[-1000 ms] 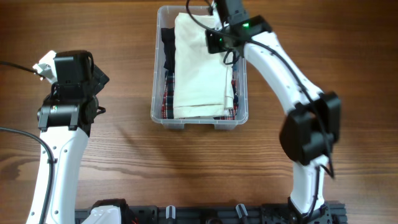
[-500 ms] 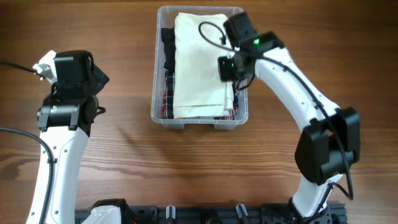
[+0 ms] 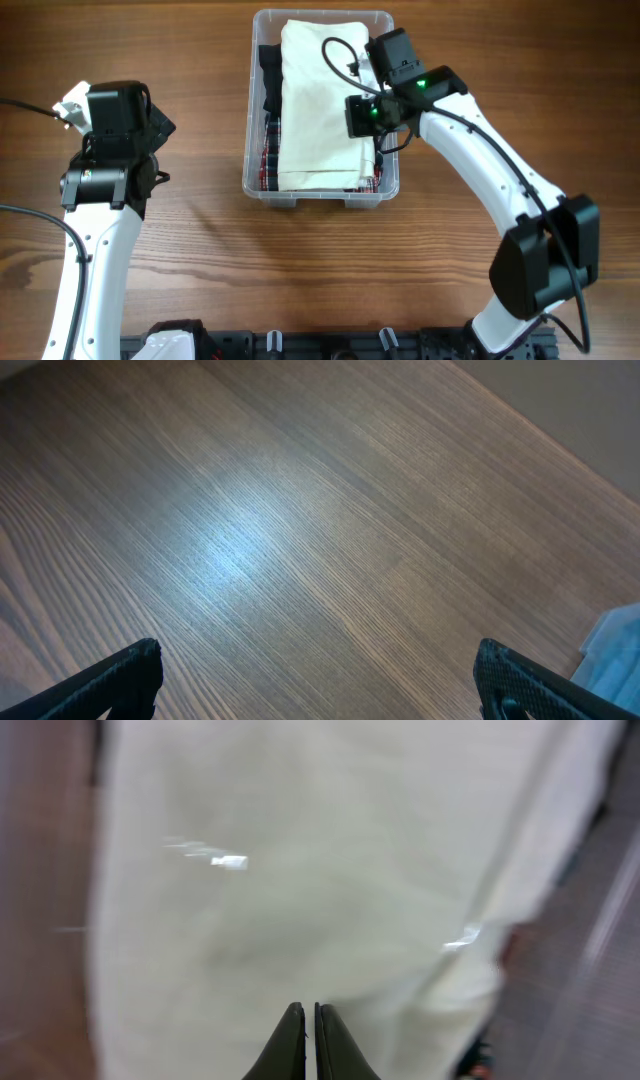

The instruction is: Pack container

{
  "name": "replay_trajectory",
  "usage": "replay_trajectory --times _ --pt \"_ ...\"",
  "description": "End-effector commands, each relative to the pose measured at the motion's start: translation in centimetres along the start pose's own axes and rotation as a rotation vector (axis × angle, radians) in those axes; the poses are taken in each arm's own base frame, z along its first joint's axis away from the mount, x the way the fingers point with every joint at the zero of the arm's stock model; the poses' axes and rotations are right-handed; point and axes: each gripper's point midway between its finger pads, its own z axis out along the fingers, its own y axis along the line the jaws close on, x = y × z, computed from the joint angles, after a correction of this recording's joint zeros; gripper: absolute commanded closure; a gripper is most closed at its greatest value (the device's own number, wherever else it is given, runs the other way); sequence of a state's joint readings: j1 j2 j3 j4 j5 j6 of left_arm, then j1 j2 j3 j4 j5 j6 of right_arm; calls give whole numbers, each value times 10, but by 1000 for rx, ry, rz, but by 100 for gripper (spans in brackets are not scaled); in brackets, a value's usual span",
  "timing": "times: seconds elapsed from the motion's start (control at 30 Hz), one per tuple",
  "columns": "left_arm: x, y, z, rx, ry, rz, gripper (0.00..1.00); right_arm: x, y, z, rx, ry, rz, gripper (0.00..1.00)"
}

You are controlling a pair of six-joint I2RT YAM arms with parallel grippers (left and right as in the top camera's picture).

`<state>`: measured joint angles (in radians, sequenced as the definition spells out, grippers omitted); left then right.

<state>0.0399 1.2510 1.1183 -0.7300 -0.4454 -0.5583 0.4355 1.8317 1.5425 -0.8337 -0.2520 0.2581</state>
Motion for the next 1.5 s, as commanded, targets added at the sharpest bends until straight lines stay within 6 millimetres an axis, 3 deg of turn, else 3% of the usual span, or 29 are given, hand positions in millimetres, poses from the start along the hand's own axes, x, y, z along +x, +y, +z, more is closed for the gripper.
replay_trajectory --times 0.0,0.17,0.3,0.43,0.5,0.53,0.63,0.7,0.8,0.83,0.87,0.97,1.03,1.13,1.17,1.2,1.33,1.43,1.47 --pt "-1 4 2 -20 -6 5 0 3 37 -7 -89 -7 -52 95" --pt "-1 3 2 -20 -5 5 0 19 45 14 2 11 -115 94" --pt "-1 3 2 -20 -5 5 0 39 30 41 111 60 -137 90" --pt "-1 3 2 -20 -5 5 0 48 23 56 126 100 -124 87" --pt "-1 3 2 -20 -5 5 0 47 26 56 107 98 -134 90" --pt "-1 3 2 -20 -5 5 0 39 31 46 99 68 -141 91" --pt "-1 3 2 -20 -5 5 0 13 53 2 51 -50 -156 92" --pt "-1 3 2 -20 -5 5 0 -4 79 -66 -32 -191 -182 91" --pt "-1 3 2 -20 -5 5 0 5 92 -153 -85 -336 -206 91" --pt "-1 3 2 -20 -5 5 0 23 93 -201 -108 -403 -217 87" --pt "-1 3 2 -20 -5 5 0 38 92 -230 -122 -444 -224 84" --pt "-1 3 2 -20 -5 5 0 79 85 -294 -151 -550 -238 79" --pt "-1 4 2 -20 -6 5 0 118 75 -338 -177 -640 -248 75" --pt "-1 3 2 -20 -5 5 0 177 60 -396 -242 -816 -270 49" --pt "-1 4 2 -20 -6 5 0 194 55 -410 -262 -869 -276 38" --pt "-1 3 2 -20 -5 5 0 212 50 -423 -281 -923 -284 1" --pt "-1 4 2 -20 -6 5 0 260 32 -440 -314 -1015 -297 0" --pt "-1 3 2 -20 -5 5 0 282 22 -437 -314 -1016 -297 0" --pt "-1 3 2 -20 -5 5 0 290 16 -427 -301 -977 -291 0"
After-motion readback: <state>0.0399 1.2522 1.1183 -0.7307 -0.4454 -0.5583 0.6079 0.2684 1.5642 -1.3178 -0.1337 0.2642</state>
